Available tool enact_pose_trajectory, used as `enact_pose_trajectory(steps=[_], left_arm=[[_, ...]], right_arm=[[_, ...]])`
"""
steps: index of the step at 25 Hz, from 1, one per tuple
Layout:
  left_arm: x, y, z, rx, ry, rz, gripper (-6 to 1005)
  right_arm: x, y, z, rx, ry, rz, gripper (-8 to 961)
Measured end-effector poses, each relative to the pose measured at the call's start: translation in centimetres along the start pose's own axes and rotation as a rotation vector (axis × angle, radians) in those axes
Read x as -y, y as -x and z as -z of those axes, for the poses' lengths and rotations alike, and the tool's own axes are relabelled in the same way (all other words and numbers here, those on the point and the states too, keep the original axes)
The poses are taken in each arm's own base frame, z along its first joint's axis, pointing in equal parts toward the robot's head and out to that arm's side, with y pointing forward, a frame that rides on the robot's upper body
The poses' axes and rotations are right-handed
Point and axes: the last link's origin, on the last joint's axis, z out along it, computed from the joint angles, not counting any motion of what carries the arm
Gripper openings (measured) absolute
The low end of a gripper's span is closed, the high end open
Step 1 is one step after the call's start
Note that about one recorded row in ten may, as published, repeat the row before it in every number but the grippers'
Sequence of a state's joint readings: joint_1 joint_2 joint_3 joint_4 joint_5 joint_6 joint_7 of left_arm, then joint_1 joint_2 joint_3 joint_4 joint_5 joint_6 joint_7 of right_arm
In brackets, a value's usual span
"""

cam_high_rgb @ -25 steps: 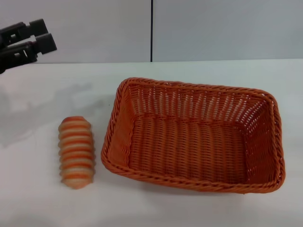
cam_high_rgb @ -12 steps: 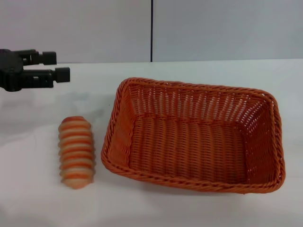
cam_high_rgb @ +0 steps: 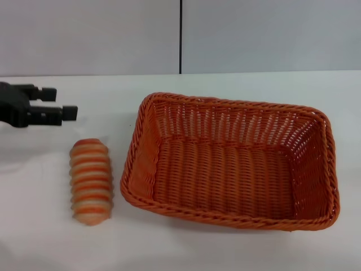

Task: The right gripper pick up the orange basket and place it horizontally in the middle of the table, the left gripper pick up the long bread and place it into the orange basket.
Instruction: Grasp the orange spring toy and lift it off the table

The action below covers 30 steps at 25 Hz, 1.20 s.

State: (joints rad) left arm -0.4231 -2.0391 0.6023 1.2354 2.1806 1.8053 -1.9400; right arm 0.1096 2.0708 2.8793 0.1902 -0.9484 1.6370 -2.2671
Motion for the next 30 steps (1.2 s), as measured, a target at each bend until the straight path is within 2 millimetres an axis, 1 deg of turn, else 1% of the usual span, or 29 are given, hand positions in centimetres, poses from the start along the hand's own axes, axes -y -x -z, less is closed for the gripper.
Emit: enact_pose_trajectory(steps=[2,3,7,11,15,23,30], left_arm=[[0.1,0.3,-0.2,0.01,-0.005,0.003,829],[0.3,0.8,-0.5,0.03,-0.023,0.01,829],[0.5,1.2,-0.7,0.046,-0.037,0.02,829],[0.9,2.2,-1.2,0.053,-0.043,0.045,829],[1.2,2.5,-1.6,0.064,-0.058,0.048,829],[1.1,3.4,-2.7,0.11,-0.055,0.031,829],[1.4,4.1,-3.2,0.105,-0.064,0.039,829]], right_arm=[[0.0,0.0,-0.1,0.0,0.001,0.0,500],[-0.1,0.0,-0.2,0.002,0.004,-0.001,500],[-0.1,0.0,-0.3,0.003,0.006,-0.001,501],[-0.1,0.0,-0.3,0.002,0.006,-0.001,501],[-0.1,-0.1,-0.3,0.002,0.006,-0.003,501],[-0.1,-0.1,-0.3,0.001,0.006,-0.003,501],[-0.1,-0.1,-0.3,0.0,0.005,-0.002,500]])
